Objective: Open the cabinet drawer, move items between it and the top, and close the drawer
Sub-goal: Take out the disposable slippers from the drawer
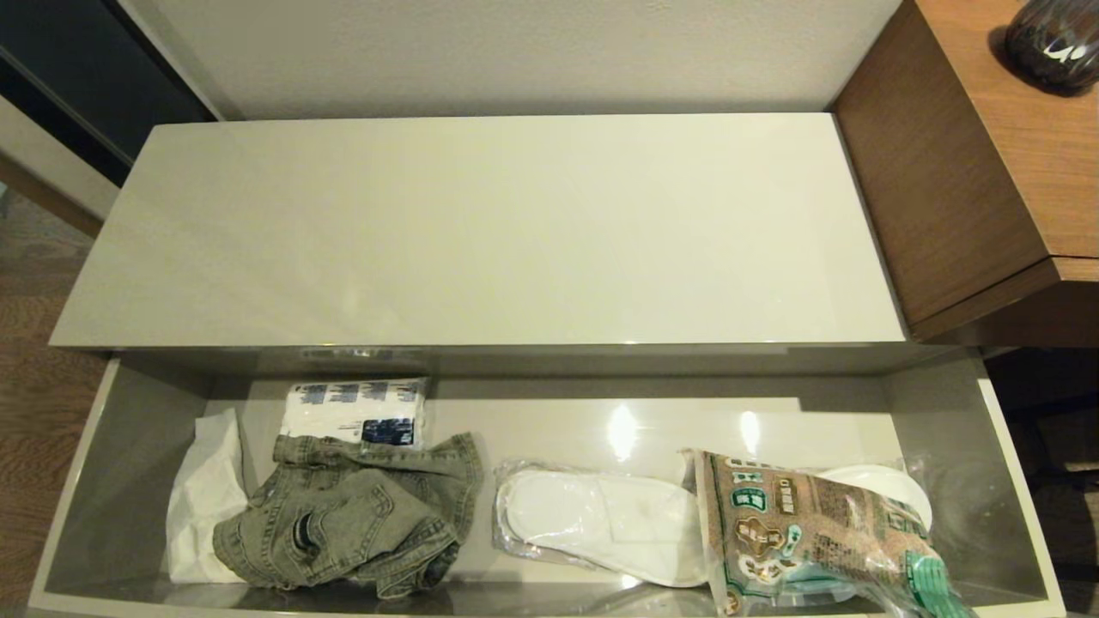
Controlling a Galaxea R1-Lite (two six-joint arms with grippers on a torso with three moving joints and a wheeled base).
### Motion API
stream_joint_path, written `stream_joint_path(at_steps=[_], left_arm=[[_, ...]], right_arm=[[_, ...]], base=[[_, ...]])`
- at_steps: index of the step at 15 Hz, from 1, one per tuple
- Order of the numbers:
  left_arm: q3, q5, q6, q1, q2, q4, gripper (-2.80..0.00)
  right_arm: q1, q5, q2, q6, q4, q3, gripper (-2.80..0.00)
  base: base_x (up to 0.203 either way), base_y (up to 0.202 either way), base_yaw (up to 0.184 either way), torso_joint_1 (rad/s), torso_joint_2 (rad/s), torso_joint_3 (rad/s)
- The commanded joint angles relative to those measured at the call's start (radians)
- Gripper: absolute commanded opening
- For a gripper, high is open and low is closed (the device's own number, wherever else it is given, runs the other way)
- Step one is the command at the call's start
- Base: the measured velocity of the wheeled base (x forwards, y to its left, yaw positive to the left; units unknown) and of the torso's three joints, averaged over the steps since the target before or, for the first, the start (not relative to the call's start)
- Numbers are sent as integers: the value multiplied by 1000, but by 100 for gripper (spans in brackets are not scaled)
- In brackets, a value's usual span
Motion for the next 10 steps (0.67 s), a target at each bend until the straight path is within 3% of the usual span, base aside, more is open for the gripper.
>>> stream_joint_path(at_steps=[1,5,10], left_arm=[[2,0,-1,0,-1,-1,-280],[2,0,-1,0,-1,-1,-280],[2,0,-1,0,-1,-1,-280]], right_arm=[[-8,-28,172,-191,135,17,-280],[15,-3,320,-339,-10,225,-280],[354,-2,533,-414,-86,286,-280]], base=[[0,0,0,0,0,0],[0,0,0,0,0,0],[0,0,0,0,0,0]])
